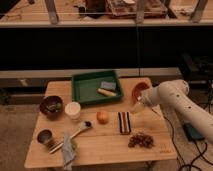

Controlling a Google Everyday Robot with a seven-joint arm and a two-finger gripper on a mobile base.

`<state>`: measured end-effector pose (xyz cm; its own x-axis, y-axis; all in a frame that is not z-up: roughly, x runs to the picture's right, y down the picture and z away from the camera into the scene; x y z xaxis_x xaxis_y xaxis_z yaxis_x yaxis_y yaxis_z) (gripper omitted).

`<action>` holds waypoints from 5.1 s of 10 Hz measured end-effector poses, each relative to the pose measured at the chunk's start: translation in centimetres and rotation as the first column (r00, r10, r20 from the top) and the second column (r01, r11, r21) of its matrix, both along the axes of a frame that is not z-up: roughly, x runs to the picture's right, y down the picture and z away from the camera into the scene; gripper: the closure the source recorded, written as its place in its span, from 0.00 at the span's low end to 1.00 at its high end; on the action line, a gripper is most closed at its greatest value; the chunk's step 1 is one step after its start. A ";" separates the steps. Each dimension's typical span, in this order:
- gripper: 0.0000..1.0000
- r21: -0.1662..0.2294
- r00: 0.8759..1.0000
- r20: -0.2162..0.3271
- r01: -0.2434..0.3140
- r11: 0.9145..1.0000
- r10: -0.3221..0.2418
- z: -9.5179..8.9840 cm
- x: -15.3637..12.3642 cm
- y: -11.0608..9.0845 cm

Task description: Place apple in paper cup

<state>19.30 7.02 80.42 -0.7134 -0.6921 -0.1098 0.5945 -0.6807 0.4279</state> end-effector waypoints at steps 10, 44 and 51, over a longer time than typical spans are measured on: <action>0.20 -0.043 0.927 0.300 0.248 0.968 -0.224 4.1 -15.0 7.3; 0.61 0.076 0.676 0.634 0.429 0.900 -0.375 -2.2 -36.3 3.1; 0.23 0.082 0.679 0.636 0.412 0.907 -0.366 -2.6 -37.0 2.9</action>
<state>-17.74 9.94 77.77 -0.7027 -0.3895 -0.5954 -0.1369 -0.7471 0.6504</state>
